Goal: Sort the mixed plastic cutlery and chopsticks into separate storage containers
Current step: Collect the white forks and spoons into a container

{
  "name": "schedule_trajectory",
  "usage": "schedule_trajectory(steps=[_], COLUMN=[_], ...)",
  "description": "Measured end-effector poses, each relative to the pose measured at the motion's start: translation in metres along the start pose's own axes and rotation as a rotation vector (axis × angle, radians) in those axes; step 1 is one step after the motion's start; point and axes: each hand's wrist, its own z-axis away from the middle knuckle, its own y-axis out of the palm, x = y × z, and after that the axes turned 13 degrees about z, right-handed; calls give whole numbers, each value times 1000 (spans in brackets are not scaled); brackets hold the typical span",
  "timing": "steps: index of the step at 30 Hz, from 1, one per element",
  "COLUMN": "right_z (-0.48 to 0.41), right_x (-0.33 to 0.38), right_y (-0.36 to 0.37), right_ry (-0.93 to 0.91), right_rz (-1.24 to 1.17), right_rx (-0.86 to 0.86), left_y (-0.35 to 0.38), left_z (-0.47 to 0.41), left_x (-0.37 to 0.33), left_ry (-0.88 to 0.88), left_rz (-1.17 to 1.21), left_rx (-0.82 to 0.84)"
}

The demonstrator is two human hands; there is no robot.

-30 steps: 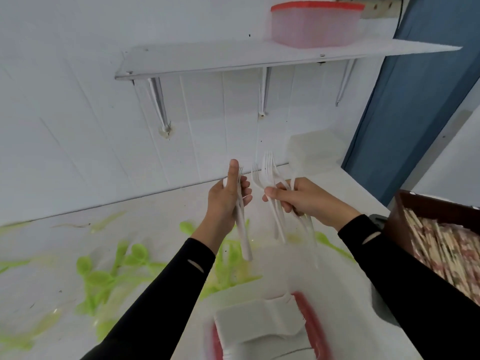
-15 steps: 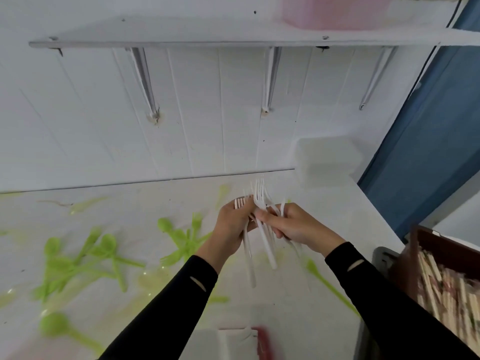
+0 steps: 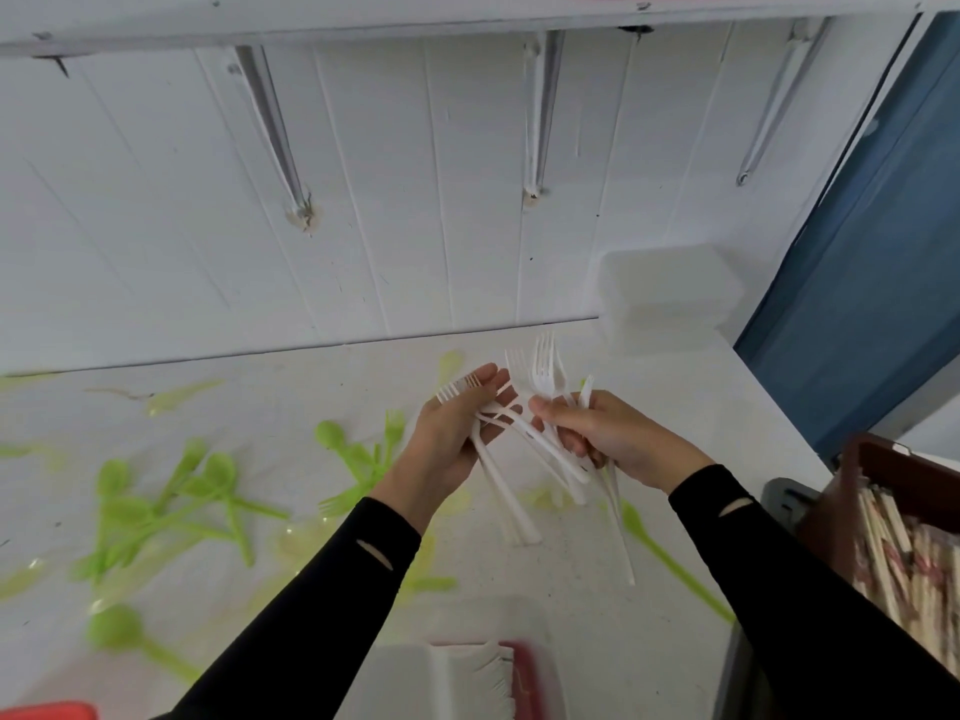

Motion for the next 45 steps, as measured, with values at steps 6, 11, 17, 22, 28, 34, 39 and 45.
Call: schedule_trajectory(steps=[6,11,17,22,28,34,39,45], right_z=[1,6,4,2,0,-4,-7,-7], right_x=[-1,2,2,-2,-6,-11,-12,-10], right_y=[-7,-2,3,10,17,17,17,9], right_ry=[33,13,32,50,79,-20,-85,-1], right_rz=[-17,-220,-85,74,229,202,37,-122], right_rx=[-57,222,198,104,75,-39,11,72], left_y=[1,1,2,-1,-4,-2,-2,-7], left_z=[1,2,6,2,4,0,-4,-12], left_x=[3,3,4,9,8,13,10,8], left_ry=[32,-7,-2,171,222,242,175,294], left_rz=[-109,-203,-238,-406,-638,-573,-317,-130], left_rx=[7,211,235,191,240,144,-14,-171])
